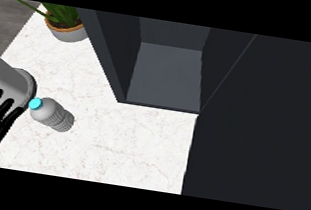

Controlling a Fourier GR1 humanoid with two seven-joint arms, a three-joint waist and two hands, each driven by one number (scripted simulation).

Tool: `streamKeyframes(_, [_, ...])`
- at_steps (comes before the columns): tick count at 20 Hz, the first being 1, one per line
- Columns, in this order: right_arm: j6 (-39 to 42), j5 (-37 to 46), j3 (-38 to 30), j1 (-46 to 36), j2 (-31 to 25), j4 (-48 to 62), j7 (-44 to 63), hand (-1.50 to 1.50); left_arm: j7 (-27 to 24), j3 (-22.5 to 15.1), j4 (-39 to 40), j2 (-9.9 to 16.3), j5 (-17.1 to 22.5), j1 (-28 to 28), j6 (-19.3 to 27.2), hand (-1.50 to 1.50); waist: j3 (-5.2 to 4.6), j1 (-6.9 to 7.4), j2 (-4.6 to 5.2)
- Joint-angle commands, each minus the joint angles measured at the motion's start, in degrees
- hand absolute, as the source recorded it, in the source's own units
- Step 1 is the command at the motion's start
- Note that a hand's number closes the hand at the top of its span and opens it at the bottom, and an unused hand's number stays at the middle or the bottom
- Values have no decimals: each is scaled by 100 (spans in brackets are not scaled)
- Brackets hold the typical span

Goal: Pick up the bottled water, place it into the cabinet and close the cabinet

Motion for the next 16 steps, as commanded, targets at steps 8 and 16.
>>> streamKeyframes(8, [363,371,224,323,118,303,-625,-150,-292,509,90,-9,268,324,-647,-150,3,2,3])
streamKeyframes(16, [357,269,209,441,100,79,-532,-150,-800,943,892,-186,7,163,-802,-150,2,-7,5])
